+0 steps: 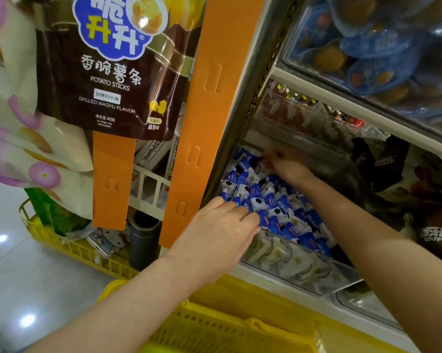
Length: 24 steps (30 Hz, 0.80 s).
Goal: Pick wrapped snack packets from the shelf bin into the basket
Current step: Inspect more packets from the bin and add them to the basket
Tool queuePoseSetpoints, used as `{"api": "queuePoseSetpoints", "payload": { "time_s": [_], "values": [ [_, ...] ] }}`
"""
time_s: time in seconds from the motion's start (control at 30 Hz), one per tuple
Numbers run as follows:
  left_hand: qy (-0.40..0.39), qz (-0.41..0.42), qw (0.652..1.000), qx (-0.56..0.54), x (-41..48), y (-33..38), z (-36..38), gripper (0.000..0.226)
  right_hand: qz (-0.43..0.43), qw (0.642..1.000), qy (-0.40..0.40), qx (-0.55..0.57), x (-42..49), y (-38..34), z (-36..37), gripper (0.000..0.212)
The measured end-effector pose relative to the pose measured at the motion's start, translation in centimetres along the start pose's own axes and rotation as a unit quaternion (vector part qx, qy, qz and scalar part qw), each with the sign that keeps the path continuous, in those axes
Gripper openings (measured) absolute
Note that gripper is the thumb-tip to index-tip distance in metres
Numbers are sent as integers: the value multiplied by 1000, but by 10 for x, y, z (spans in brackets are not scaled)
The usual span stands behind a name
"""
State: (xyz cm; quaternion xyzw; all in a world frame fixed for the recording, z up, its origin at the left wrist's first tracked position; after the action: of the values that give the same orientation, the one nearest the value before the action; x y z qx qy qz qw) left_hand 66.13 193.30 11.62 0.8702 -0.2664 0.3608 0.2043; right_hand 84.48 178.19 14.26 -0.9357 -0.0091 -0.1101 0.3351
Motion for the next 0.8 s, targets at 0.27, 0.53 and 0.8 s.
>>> {"api": "queuePoseSetpoints", "payload": {
  "time_s": [0.27, 0.53, 0.8],
  "values": [
    [-1, -2, 1000, 1, 0, 0, 1, 27, 27, 972, -75, -222, -9, 16, -14, 49],
    [-3, -7, 1000, 0, -1, 0, 2, 25, 31, 975, -55, -215, -2, 17, -1, 39],
    [-6, -10, 1000, 2, -2, 0, 2, 25, 68, 993, -44, -85, -4, 22, -5, 12]
  ]
}}
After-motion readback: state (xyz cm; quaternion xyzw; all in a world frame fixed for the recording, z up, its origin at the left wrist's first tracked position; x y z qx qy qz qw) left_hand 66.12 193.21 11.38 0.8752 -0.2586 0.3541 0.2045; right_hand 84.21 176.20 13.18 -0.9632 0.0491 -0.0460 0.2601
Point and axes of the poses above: each hand's wrist, its own x-axis towards the middle knuckle, its own z-axis out of the palm, y = z × x, the point moved 2 cm from there along x, towards the middle knuckle, and after that the axes turned 12 degrees about y, right-handed, at the moved point
